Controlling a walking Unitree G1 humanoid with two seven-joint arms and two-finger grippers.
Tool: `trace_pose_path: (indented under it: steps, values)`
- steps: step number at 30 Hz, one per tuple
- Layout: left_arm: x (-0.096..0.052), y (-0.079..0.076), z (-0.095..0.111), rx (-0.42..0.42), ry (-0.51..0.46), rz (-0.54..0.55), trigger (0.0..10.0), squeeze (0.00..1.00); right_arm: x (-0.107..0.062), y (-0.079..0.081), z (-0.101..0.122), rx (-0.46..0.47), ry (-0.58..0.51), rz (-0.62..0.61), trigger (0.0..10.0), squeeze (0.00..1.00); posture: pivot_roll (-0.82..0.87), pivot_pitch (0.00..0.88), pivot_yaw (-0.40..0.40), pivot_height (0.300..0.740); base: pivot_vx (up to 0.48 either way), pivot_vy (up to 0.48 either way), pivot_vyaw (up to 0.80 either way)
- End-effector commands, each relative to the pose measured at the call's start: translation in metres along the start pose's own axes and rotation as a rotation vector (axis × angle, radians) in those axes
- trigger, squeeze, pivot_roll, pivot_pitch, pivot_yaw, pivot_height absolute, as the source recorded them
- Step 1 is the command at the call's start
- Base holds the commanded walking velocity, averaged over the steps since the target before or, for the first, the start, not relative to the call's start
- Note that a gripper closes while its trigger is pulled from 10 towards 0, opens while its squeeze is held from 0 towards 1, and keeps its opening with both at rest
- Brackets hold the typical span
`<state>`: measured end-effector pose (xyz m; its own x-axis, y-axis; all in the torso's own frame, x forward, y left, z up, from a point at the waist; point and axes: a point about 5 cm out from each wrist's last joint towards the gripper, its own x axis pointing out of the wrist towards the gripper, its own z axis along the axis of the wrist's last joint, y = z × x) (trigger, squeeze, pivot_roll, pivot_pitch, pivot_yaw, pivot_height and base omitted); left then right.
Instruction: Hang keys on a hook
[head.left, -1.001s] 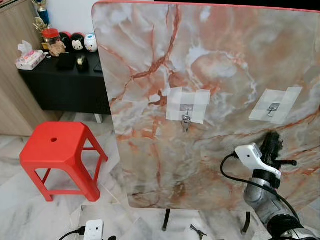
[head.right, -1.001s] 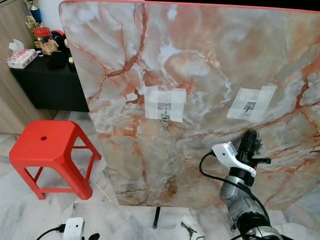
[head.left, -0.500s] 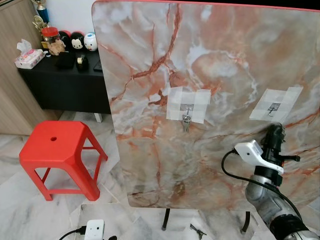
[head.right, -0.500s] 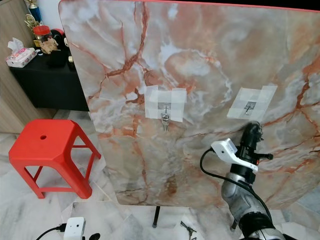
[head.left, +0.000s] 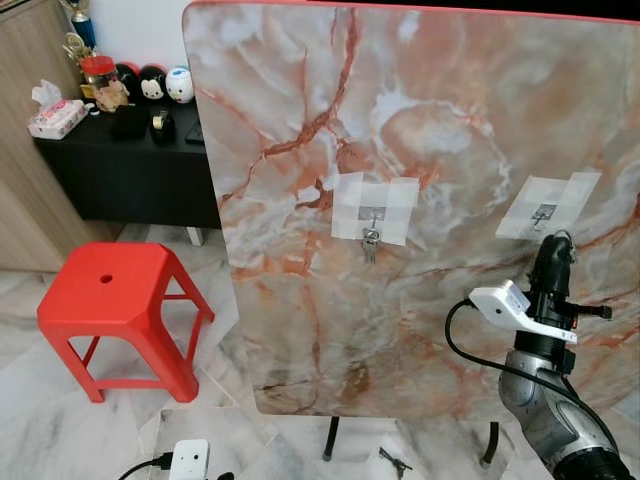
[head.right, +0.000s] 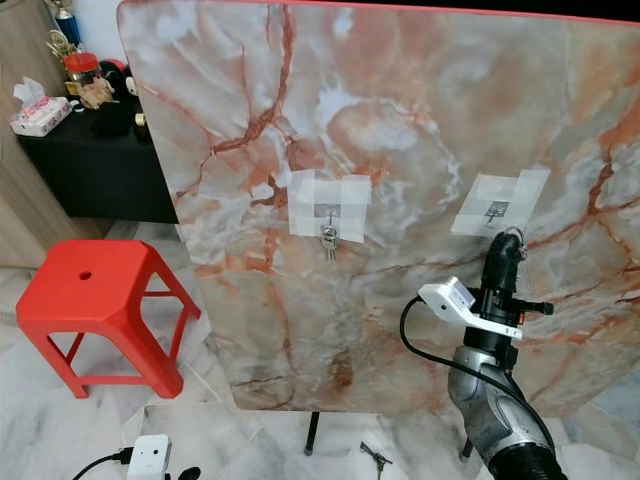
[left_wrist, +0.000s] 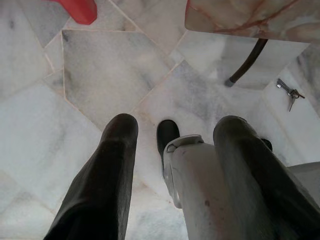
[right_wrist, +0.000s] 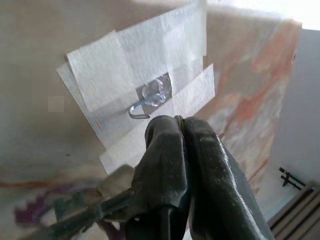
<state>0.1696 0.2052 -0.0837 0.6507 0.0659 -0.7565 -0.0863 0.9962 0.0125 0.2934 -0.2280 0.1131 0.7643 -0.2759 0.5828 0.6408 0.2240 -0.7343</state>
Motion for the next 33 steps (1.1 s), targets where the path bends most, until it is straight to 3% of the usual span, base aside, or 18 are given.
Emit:
trace_pose_path:
  steps: [1, 5, 15, 33]
  values:
    - [-0.003, 0.003, -0.009, 0.014, 0.034, -0.003, 10.0, 0.0, 0.005, -0.005, 0.004, -0.001, -0.018, -0.016, 10.0, 0.0, 0.07, 0.066, -0.066, 0.74, 0.0, 0.0, 0.0]
    - [-0.004, 0.008, -0.012, 0.015, 0.044, 0.002, 10.0, 0.0, 0.004, -0.005, 0.003, 0.011, 0.012, -0.007, 10.0, 0.0, 0.07, 0.068, -0.067, 0.74, 0.0, 0.0, 0.0]
    - [-0.006, 0.012, -0.017, 0.013, 0.058, 0.008, 10.0, 0.0, 0.003, -0.002, 0.008, -0.007, -0.041, 0.045, 10.0, 0.0, 0.07, 0.068, -0.066, 0.74, 0.0, 0.0, 0.0]
    - [-0.007, 0.013, -0.018, 0.012, 0.064, 0.011, 10.0, 0.0, 0.016, -0.007, 0.012, -0.032, -0.076, 0.033, 10.0, 0.0, 0.07, 0.068, -0.067, 0.74, 0.0, 0.0, 0.0]
